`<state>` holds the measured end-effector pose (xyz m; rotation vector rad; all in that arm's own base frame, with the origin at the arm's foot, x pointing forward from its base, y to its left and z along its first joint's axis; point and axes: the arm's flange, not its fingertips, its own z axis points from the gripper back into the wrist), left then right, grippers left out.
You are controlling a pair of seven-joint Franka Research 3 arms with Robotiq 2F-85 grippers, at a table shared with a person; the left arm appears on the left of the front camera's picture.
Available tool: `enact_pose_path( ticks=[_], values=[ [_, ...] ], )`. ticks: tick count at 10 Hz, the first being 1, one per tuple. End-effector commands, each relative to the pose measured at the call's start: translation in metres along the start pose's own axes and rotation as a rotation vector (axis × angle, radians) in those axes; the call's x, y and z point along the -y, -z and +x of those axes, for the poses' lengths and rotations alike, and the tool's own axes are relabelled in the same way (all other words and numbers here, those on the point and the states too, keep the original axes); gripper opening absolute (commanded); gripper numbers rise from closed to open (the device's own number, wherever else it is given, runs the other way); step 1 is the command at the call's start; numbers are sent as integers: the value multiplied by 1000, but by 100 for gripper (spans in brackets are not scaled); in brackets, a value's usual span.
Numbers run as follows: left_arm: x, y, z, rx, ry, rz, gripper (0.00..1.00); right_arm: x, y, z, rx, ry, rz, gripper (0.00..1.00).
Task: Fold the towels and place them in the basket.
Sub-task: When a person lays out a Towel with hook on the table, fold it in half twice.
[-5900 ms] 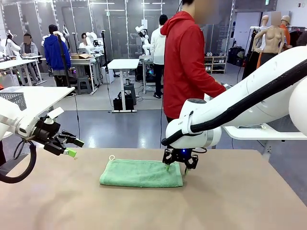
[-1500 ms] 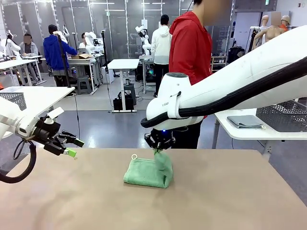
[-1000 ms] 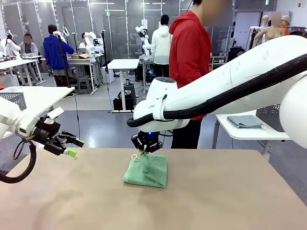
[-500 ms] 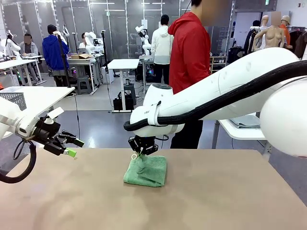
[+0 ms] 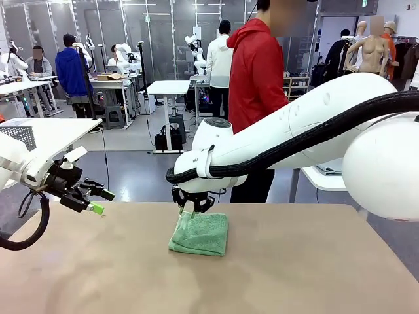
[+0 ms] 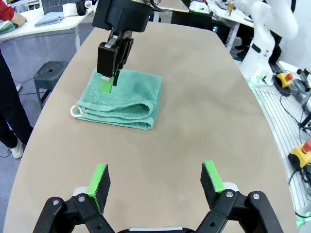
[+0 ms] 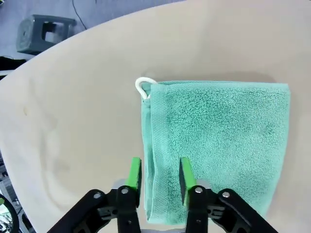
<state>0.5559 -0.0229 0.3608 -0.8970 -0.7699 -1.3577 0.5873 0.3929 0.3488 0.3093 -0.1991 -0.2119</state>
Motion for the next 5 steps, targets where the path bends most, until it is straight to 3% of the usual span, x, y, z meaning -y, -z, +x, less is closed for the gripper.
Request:
enact_pose_path(
  ticks=[1, 5],
  values=[
    [1, -2, 3, -8, -1, 3, 94, 8, -8, -13, 22, -15, -28, 81],
    [1, -2, 3, -8, -1, 3, 94, 90, -57, -17, -78, -77, -34, 81]
  ],
)
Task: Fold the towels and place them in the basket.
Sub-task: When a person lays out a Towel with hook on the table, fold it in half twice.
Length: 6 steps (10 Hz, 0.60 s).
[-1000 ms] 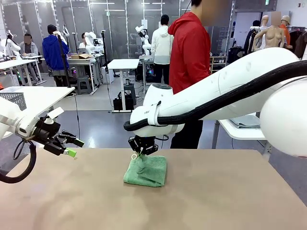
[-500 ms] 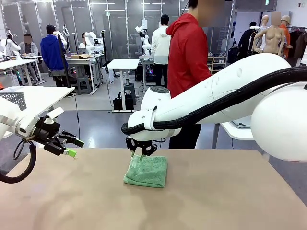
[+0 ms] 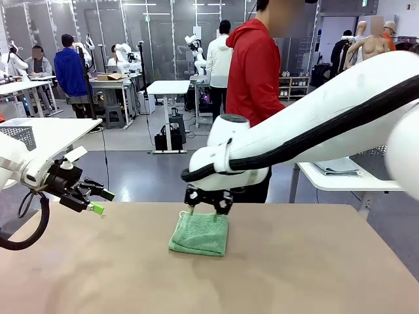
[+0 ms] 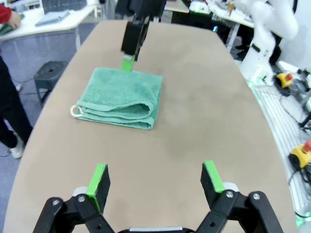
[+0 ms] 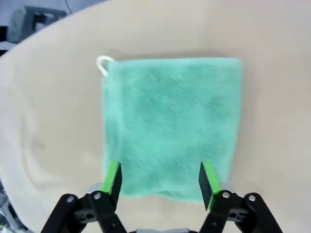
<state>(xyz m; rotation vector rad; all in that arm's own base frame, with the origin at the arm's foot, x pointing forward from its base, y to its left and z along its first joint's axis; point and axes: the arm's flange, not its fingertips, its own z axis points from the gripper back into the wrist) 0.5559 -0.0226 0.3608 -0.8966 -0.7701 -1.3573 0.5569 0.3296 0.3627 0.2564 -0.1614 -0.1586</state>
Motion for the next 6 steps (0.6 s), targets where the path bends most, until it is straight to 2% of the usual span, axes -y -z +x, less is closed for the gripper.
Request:
enact_pose_path(
  ticks=[1, 3, 5, 6],
  values=[
    [1, -2, 3, -8, 0, 3, 94, 48, -23, -9, -62, -37, 16, 81],
    [1, -2, 3, -8, 0, 3, 94, 71, -32, -9, -78, -56, 28, 81],
    [1, -2, 3, -8, 0, 3, 94, 75, -35, -10, -96, -65, 19, 81],
    [1, -2, 3, -8, 0, 3, 94, 71, -32, -4, -66, -44, 4, 81]
  ],
)
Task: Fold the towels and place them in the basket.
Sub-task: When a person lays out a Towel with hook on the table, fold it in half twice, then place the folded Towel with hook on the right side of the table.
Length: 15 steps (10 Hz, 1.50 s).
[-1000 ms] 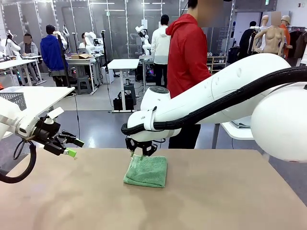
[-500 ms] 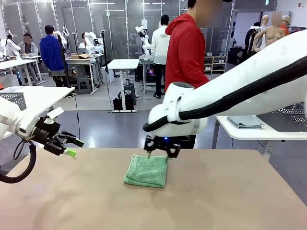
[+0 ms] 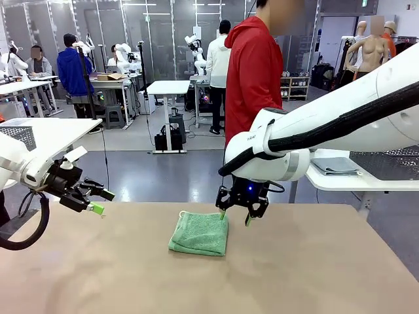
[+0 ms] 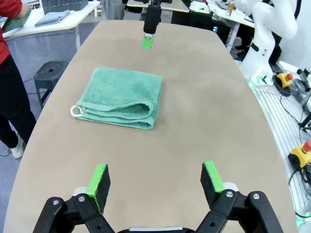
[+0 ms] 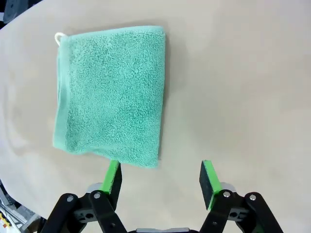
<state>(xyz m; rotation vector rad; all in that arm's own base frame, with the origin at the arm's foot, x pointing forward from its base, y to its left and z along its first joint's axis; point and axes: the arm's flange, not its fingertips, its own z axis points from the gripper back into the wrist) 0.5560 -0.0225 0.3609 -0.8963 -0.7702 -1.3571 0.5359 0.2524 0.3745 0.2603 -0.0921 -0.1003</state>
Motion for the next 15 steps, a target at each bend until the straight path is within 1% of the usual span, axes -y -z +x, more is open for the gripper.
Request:
enact_pose_path(
  ticks=[1, 13, 15],
  values=[
    [1, -1, 3, -8, 0, 3, 94, -2, 1, 1, 10, 4, 2, 81],
    [1, -1, 3, -8, 0, 3, 94, -1, 0, 0, 0, -1, 1, 81],
    [1, -1, 3, -8, 0, 3, 94, -8, 19, 6, -5, 10, 66, 81]
  ],
)
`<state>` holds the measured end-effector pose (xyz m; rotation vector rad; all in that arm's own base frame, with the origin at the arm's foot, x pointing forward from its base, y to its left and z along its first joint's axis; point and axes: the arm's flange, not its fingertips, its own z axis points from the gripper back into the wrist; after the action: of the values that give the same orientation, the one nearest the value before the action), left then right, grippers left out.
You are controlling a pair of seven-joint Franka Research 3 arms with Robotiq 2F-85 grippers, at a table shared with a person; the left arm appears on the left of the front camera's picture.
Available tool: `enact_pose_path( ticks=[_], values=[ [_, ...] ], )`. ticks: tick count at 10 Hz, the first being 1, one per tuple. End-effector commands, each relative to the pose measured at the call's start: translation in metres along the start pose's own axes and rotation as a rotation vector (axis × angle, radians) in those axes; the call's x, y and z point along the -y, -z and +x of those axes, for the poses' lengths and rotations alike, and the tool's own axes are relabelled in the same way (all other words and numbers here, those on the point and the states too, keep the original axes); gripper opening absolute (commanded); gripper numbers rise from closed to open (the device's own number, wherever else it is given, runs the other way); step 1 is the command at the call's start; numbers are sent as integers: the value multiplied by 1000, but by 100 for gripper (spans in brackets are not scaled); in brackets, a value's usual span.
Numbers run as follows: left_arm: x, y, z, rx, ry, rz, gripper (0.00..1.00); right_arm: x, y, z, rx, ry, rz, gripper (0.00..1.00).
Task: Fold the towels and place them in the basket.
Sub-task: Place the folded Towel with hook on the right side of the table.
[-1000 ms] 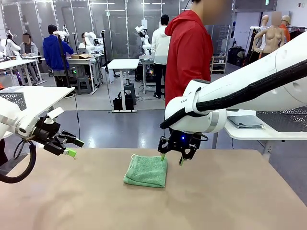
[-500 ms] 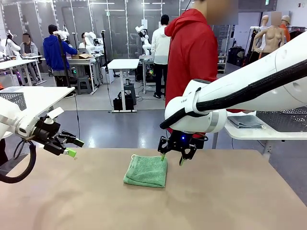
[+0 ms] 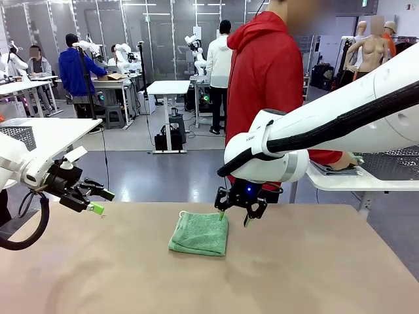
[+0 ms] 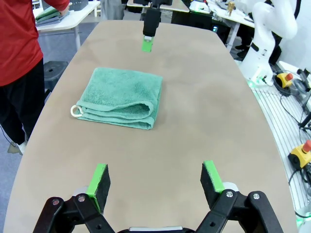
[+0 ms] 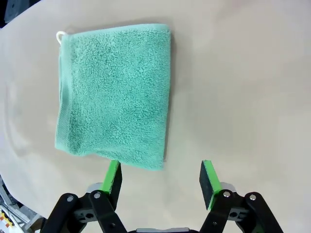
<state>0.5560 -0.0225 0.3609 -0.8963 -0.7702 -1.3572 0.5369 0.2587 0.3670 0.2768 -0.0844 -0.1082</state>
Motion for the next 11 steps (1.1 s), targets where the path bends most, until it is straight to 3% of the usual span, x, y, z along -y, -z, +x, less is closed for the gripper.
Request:
enact_pose_path(
  ticks=[1, 11],
  values=[
    [1, -1, 3, -8, -1, 3, 94, -6, 18, 9, 15, 10, 47, 81],
    [1, -1, 3, -8, -1, 3, 94, -12, 66, 22, 15, 30, 36, 81]
  ],
)
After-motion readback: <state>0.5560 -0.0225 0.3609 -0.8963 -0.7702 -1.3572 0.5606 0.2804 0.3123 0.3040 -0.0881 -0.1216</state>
